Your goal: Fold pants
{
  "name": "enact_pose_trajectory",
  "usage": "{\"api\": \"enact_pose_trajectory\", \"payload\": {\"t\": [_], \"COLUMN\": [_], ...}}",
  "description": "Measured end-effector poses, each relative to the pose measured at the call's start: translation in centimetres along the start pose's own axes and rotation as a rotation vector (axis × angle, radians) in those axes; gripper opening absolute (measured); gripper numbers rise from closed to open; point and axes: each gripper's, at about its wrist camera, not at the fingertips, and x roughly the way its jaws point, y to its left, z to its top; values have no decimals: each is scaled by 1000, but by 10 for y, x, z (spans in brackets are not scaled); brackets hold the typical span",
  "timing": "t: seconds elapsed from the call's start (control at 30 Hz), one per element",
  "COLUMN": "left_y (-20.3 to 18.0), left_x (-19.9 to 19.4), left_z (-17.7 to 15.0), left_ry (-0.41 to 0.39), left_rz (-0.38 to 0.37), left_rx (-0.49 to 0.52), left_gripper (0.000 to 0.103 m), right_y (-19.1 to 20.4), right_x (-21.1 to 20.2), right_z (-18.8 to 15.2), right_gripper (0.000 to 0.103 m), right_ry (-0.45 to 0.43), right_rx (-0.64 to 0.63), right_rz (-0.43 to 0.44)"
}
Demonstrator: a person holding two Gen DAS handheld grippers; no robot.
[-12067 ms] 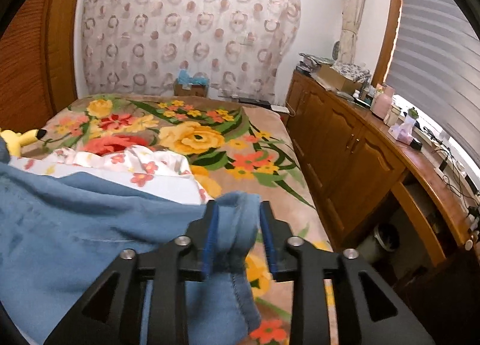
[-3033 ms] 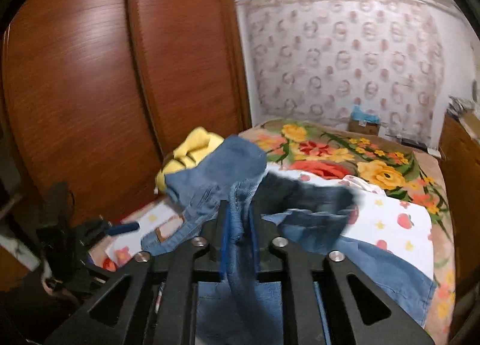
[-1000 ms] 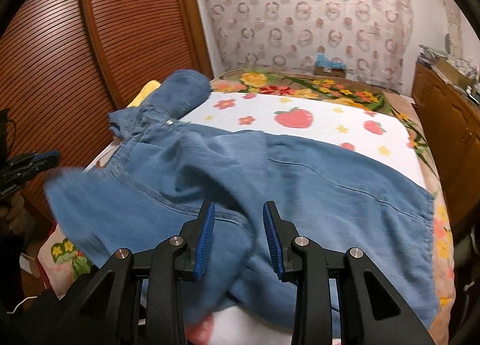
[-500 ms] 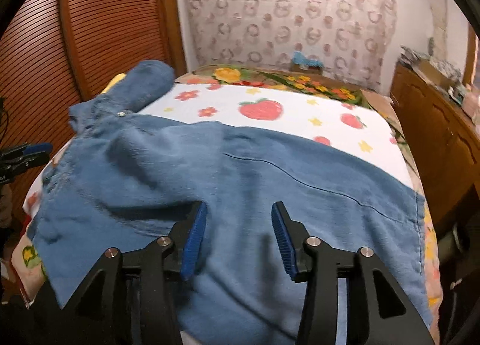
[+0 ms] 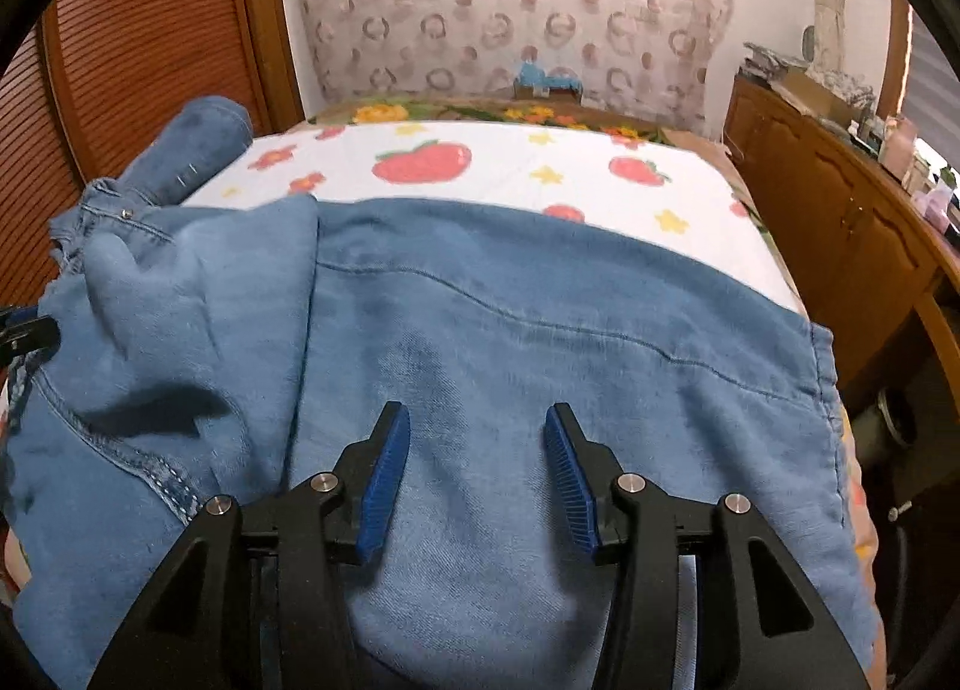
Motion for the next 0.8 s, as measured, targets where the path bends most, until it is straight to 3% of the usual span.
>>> {"api": "enact_pose_trajectory", "payload": {"t": [0.07,0.1,0.13,0.2,0.23,0.5,0.63,0.7,0.8], "left_y": [0,-1,-4,-8,-10,-8,-1,11,33], "left_x": [1,1,1,0,-1,-78,-122,-126,-109], "left_z": [6,9,14,19,23,79,104,109,104], "left_ry": [-4,-7,-15,-21,-26,-215,-292,-289,-223], "left_rz": [-3,-2,2,3,10,57,129,159,172], "left_rx": [6,10,26,51,59,84,106,90,60], "left_gripper": [44,39,32,7,4,3,3,3,3], "right_y": [4,3,0,-3,-5,-13,-9,-8,-6], "right_x": [2,3,0,-3,-4,-10,-11,-10,-12], "right_z": [3,3,3,1,0,-5,-6,-6,-5], "right_gripper": [49,49,49,49,49,49,49,49,49], "right_ry": [0,-4,-9,-15,-17,-41,-44,-42,-39], "right_rx": [3,5,11,18,20,76,72,70,64], "right_rz": [5,9,14,19,22,31,30,29,26]}}
